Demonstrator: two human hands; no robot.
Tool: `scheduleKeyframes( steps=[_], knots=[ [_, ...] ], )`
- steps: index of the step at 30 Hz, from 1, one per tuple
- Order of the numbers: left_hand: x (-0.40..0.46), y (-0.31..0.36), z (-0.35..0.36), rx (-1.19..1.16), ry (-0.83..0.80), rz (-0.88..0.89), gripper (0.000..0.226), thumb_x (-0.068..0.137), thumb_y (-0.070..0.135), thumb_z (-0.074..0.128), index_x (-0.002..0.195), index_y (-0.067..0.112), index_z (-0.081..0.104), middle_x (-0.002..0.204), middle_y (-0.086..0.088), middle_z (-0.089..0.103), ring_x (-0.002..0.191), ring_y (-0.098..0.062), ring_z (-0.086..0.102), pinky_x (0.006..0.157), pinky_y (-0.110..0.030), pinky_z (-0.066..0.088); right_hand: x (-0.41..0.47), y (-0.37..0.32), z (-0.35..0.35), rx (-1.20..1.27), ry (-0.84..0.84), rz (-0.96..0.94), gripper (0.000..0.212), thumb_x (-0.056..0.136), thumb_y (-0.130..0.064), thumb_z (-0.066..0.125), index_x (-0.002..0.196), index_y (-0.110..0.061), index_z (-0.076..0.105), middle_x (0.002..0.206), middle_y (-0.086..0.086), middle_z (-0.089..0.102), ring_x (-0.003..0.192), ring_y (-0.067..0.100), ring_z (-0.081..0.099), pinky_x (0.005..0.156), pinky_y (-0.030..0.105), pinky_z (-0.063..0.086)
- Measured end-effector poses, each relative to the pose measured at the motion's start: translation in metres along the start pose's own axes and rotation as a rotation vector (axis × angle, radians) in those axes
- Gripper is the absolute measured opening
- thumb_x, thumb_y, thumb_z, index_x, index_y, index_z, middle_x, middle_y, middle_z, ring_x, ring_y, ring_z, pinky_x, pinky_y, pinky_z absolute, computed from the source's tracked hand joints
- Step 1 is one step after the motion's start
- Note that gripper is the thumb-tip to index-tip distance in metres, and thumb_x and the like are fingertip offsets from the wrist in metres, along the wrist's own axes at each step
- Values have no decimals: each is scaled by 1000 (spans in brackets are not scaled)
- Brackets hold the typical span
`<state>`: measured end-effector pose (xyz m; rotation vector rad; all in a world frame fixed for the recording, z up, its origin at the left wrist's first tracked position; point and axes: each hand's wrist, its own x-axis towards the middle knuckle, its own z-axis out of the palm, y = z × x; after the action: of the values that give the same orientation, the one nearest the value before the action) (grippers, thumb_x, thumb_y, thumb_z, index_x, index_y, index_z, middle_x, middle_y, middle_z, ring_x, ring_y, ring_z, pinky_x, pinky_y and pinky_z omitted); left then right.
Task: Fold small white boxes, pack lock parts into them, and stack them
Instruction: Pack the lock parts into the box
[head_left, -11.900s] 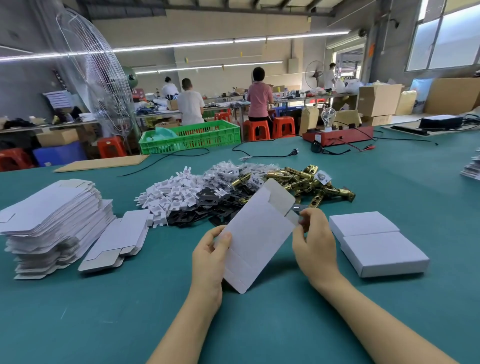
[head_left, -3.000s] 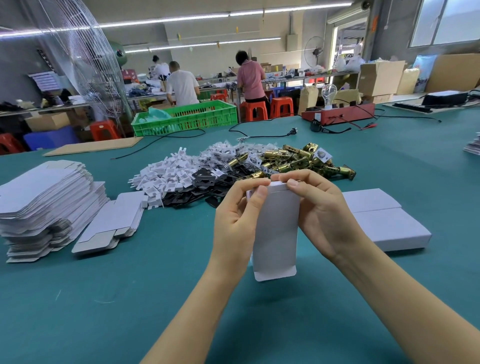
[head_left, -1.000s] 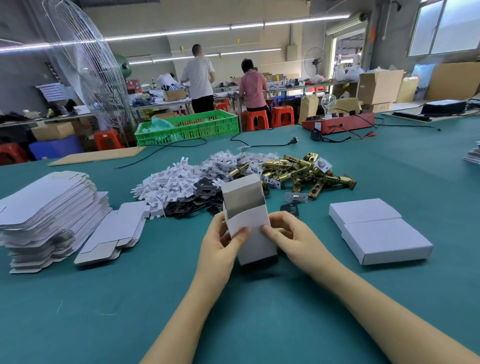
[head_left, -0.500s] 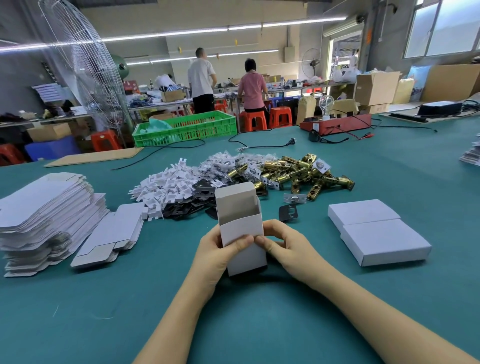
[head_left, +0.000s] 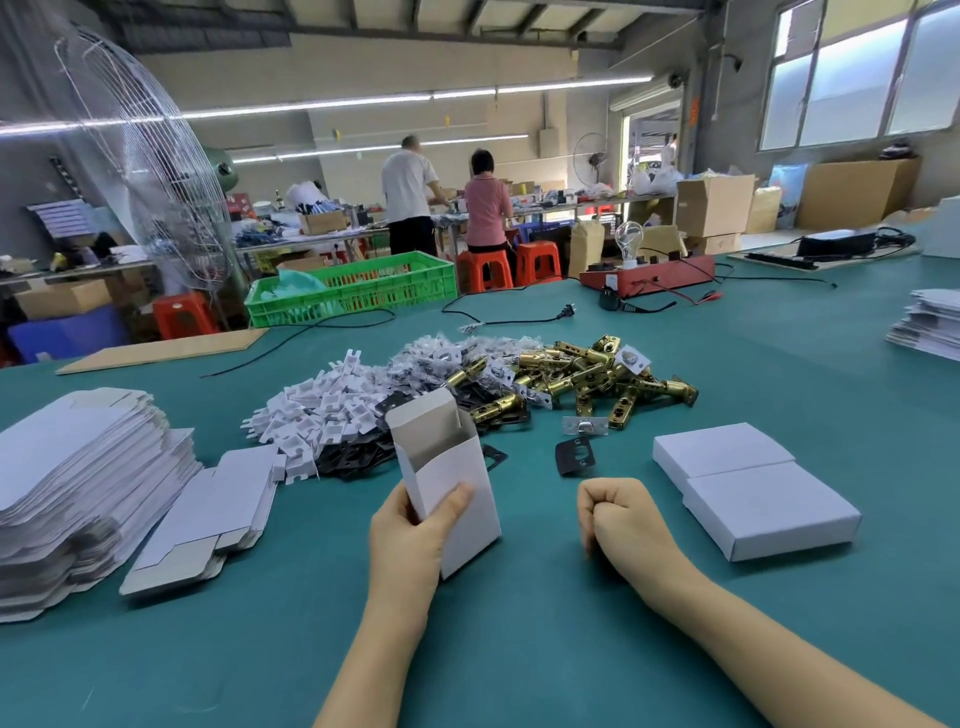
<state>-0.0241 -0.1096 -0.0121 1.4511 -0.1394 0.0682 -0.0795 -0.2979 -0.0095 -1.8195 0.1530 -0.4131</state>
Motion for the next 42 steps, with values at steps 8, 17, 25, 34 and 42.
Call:
scheduleKeyframes(
  steps=[8,17,25,34,42],
  knots=[
    [3,-4,2,-33,-20,0,19,78,22,80,93,30,70,86,15,75,74,-5,69,55,-16,52,24,-12,-2,81,146,198,34,50,9,23,34,-17,38,37,6,33,34,15,33,39,17,27],
    [7,-7,3,-86,-45,15,22,74,21,82,92,27,72,87,9,76,76,-8,71,57,-15,52,145,-20,-42,-544,181,16,36,80,10,39,93,-14,62,87,3,58,79,22,53,68,33,47],
    [8,-7,3,-110,-71,19,20,75,20,81,85,37,75,88,7,76,78,-10,71,58,-17,53,188,14,-48,-1216,79,-161,49,89,-1,45,137,-11,40,135,14,46,116,35,46,83,41,46],
    [6,-4,3,-122,-76,5,21,70,27,81,89,33,75,91,7,76,82,-11,72,61,-16,54,190,23,-39,-1338,156,-164,11,89,0,49,99,-3,53,113,18,50,107,34,45,74,39,39],
    [6,-3,3,-117,-67,-4,32,65,32,81,96,28,73,92,9,76,82,-9,72,60,-15,53,174,20,-42,-1181,138,-57,19,92,-2,53,92,-11,36,105,18,50,76,31,47,60,37,38]
  ],
)
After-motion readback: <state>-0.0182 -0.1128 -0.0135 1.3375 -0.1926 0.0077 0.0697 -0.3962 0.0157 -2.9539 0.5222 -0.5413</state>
